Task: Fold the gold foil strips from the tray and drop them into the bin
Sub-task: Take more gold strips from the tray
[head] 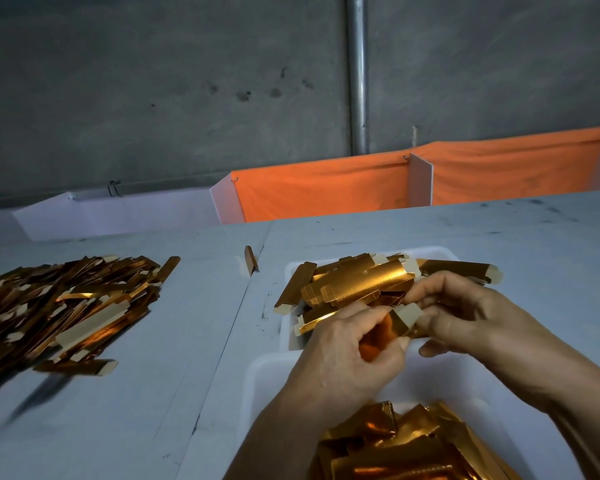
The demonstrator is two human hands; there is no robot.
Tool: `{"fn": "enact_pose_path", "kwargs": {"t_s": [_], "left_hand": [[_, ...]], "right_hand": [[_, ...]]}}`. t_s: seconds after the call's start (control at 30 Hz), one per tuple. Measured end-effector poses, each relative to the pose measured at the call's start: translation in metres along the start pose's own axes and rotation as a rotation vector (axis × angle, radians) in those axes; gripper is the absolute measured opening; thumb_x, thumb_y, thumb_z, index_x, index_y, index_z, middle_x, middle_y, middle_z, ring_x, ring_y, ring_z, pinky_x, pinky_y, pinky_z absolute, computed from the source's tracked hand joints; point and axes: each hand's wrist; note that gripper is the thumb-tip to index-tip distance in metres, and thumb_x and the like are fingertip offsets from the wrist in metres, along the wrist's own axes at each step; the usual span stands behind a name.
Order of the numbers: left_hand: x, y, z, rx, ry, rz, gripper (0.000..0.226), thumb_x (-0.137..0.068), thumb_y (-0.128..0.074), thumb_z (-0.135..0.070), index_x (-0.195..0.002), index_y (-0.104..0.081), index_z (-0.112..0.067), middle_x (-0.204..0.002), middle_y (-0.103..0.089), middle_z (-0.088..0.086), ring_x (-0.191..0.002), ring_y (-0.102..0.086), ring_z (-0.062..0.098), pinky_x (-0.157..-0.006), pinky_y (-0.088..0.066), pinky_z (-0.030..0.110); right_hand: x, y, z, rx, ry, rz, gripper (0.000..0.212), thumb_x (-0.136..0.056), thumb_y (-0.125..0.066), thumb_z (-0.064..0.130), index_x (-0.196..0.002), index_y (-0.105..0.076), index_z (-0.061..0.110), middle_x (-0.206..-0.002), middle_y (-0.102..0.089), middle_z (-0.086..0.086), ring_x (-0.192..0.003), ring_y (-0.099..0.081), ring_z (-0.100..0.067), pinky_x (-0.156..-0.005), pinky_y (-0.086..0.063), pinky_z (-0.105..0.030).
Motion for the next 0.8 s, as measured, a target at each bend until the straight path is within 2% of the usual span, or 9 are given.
{"fn": "enact_pose_path", "kwargs": {"t_s": [0.1, 0.17, 0.23, 0.37, 0.4, 0.5, 0.63, 0.7, 0.8], "left_hand": [[-0.0007, 0.0012, 0.0001, 0.017, -0.018, 0.010, 0.059, -0.081, -0.048, -0.057, -0.136, -0.044, -0.035, -0.114, -0.044, -0.025, -0.115, -0.045, 0.004, -0.090, -0.050, 0.023], [-0.0009, 0.0019, 0.0000, 0.024, -0.032, 0.023, 0.060, -0.081, -0.047, -0.056, -0.137, -0.042, -0.036, -0.110, -0.042, -0.029, -0.116, -0.042, 0.001, -0.089, -0.049, 0.021], [-0.0010, 0.0019, 0.0005, 0.019, -0.041, 0.028, 0.060, -0.081, -0.047, -0.056, -0.138, -0.041, -0.037, -0.108, -0.040, -0.031, -0.115, -0.040, -0.003, -0.086, -0.048, 0.016], [-0.0010, 0.0028, 0.0011, 0.037, -0.036, 0.031, 0.061, -0.080, -0.048, -0.056, -0.138, -0.040, -0.039, -0.108, -0.039, -0.033, -0.115, -0.039, -0.004, -0.085, -0.048, 0.016], [-0.0008, 0.0031, 0.0009, 0.042, -0.036, 0.033, 0.061, -0.080, -0.048, -0.056, -0.138, -0.040, -0.039, -0.107, -0.039, -0.033, -0.115, -0.040, -0.002, -0.087, -0.049, 0.019], [-0.0002, 0.0038, 0.0005, 0.043, -0.041, 0.038, 0.061, -0.080, -0.048, -0.055, -0.138, -0.041, -0.037, -0.107, -0.039, -0.031, -0.115, -0.042, 0.001, -0.089, -0.050, 0.021], [0.0000, 0.0036, 0.0006, 0.055, -0.038, 0.051, 0.061, -0.080, -0.048, -0.054, -0.138, -0.041, -0.037, -0.106, -0.039, -0.031, -0.114, -0.041, -0.001, -0.086, -0.048, 0.017], [0.0001, 0.0038, 0.0008, 0.060, -0.035, 0.056, 0.061, -0.080, -0.048, -0.054, -0.138, -0.042, -0.037, -0.107, -0.039, -0.032, -0.114, -0.041, -0.002, -0.086, -0.047, 0.016], [-0.0003, 0.0026, 0.0003, 0.056, -0.033, 0.073, 0.063, -0.079, -0.048, -0.055, -0.139, -0.042, -0.035, -0.107, -0.040, -0.032, -0.114, -0.041, -0.001, -0.088, -0.047, 0.017]], "right_hand": [[0.0010, -0.0006, 0.0008, -0.007, -0.002, 0.026, 0.014, -0.072, -0.067, 0.020, -0.085, -0.068, 0.025, -0.072, -0.065, 0.009, -0.077, -0.070, -0.014, -0.064, -0.056, -0.024], [0.0005, -0.0003, 0.0009, -0.014, -0.002, 0.025, 0.009, -0.078, -0.068, 0.017, -0.083, -0.067, 0.024, -0.072, -0.065, 0.005, -0.076, -0.070, -0.016, -0.064, -0.057, -0.025], [0.0006, -0.0004, 0.0009, -0.012, -0.003, 0.028, 0.010, -0.073, -0.066, 0.021, -0.083, -0.067, 0.023, -0.072, -0.065, 0.004, -0.075, -0.070, -0.017, -0.063, -0.057, -0.026], [0.0016, 0.0003, 0.0032, 0.003, -0.005, 0.033, 0.017, -0.068, -0.068, 0.024, -0.085, -0.067, 0.024, -0.079, -0.052, -0.017, -0.075, -0.065, -0.019, -0.066, -0.057, -0.027], [0.0022, 0.0005, 0.0039, 0.015, -0.003, 0.045, 0.018, -0.068, -0.068, 0.024, -0.086, -0.067, 0.026, -0.079, -0.051, -0.017, -0.075, -0.065, -0.018, -0.066, -0.057, -0.027], [0.0036, -0.0006, 0.0059, 0.076, -0.002, 0.089, 0.021, -0.068, -0.067, 0.024, -0.087, -0.066, 0.032, -0.067, -0.055, -0.002, -0.072, -0.065, -0.012, -0.067, -0.057, -0.027], [0.0039, -0.0018, 0.0072, 0.137, -0.008, 0.085, 0.020, -0.069, -0.066, 0.023, -0.086, -0.066, 0.033, -0.078, -0.060, -0.014, -0.079, -0.067, -0.020, -0.068, -0.057, -0.026], [0.0036, -0.0016, 0.0072, 0.149, -0.004, 0.074, 0.015, -0.079, -0.069, 0.018, -0.085, -0.066, 0.031, -0.076, -0.058, -0.014, -0.077, -0.067, -0.017, -0.068, -0.058, -0.026], [0.0041, -0.0016, 0.0064, 0.213, -0.016, 0.075, 0.025, -0.085, -0.065, 0.005, -0.083, -0.065, 0.030, -0.078, -0.064, -0.008, -0.079, -0.069, -0.017, -0.067, -0.057, -0.025]]}}
Point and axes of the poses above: each hand's wrist, its own x-axis away from the middle knuckle, its own y-axis out of the back of the hand, z = x × y
